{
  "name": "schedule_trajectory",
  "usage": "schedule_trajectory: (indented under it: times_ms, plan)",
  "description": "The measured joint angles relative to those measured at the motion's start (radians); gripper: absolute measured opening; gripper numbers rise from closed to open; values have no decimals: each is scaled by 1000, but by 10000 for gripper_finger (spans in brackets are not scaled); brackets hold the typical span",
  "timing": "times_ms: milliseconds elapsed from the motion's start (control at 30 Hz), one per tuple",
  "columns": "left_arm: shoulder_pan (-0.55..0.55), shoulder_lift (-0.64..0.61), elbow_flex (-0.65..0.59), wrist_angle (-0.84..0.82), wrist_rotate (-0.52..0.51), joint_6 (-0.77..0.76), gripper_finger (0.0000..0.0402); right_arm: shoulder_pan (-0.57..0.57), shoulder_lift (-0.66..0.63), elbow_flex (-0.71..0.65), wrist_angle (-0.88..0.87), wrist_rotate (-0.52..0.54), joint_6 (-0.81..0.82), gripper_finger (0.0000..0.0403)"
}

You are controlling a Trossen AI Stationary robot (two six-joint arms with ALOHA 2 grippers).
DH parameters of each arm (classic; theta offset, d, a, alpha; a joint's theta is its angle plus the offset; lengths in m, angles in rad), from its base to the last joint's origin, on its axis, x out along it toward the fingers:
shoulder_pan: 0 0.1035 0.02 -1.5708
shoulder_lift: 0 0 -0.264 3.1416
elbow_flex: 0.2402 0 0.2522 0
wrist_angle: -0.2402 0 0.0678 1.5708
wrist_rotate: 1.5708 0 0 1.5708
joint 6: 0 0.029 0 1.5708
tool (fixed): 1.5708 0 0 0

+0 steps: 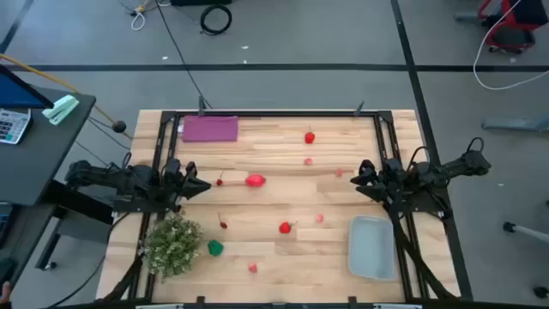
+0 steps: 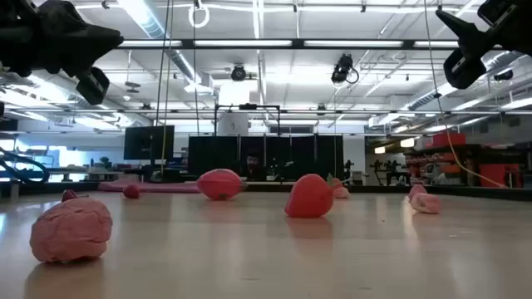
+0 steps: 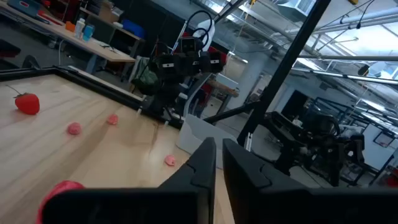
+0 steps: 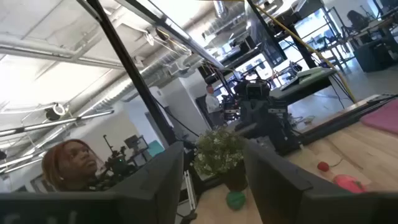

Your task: Pick and placing Produce into tupperware

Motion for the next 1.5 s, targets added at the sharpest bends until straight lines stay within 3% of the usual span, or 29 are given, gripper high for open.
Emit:
schedule_trajectory:
  times_ms: [1500]
  plan:
    - [0,0,0,0,0,0,28,0,0,0,0,0,0,178]
